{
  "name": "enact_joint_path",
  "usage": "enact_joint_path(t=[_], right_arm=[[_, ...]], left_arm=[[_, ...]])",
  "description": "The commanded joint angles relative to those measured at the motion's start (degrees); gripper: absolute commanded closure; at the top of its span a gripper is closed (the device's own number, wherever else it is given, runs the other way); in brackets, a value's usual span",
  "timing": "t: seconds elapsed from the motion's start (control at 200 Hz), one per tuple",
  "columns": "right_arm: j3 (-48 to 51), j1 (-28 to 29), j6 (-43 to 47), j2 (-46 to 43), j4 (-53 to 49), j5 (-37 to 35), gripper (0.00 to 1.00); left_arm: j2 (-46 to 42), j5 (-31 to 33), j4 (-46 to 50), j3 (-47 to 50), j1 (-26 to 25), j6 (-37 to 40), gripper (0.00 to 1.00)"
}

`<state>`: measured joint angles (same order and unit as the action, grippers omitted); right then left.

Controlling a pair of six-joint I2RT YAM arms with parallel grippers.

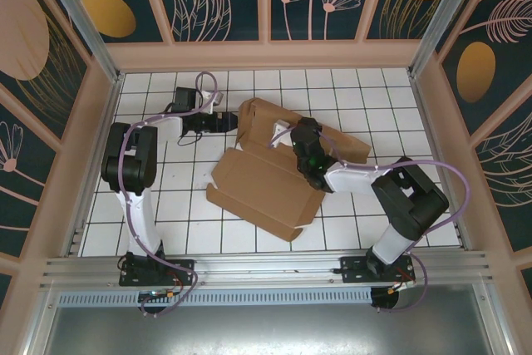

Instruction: Fold the paper box

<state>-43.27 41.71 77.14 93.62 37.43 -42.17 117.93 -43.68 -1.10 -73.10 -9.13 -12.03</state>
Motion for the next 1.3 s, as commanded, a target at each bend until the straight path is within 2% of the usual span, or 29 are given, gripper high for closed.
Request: enact_joint_path(t=[0.0,0.13,0.551,0.761,0.961,1.101,1.131,1.191,1.296], right_arm=[[1.8,1.3,6.3,0.3,9.5,-2.5,1.00],[2.5,2.4,7.1,0.7,10.7,-3.8,1.00],[3.2,4.8,5.0,1.2,8.8,-5.4,1.00],[3.5,5.6,7.0,1.8,11.2,-5.7,1.00],[5.5,6.2,14.4,4.5,22.7,-7.8,1.00],[5.1,7.4,13.9,5.0,23.3,-8.1,1.00],[5.1,7.6,14.0,5.1,23.6,-8.1,1.00],[5.1,8.2,14.4,5.5,23.9,-8.2,1.00],[5.4,8.9,17.2,6.7,28.2,-8.5,1.00]], left_arm=[[-2.2,-0.4,-2.4,1.4,-0.3,0.7,0.24],[-4.0,-2.2,-4.5,4.7,-0.3,3.1,0.19],[-11.3,-6.1,-15.0,17.0,-0.9,8.9,0.15],[-11.4,-7.1,-16.8,18.5,-0.9,9.6,0.20],[-10.4,-5.5,-15.7,17.7,-1.0,9.1,0.29],[-10.7,-3.7,-15.1,17.7,-1.6,9.7,0.30],[-10.9,-3.3,-14.8,17.7,-1.8,10.0,0.34],[-11.1,-2.2,-14.1,16.9,-2.1,10.3,0.35],[-11.4,-1.1,-13.6,16.0,-2.2,10.3,0.36]])
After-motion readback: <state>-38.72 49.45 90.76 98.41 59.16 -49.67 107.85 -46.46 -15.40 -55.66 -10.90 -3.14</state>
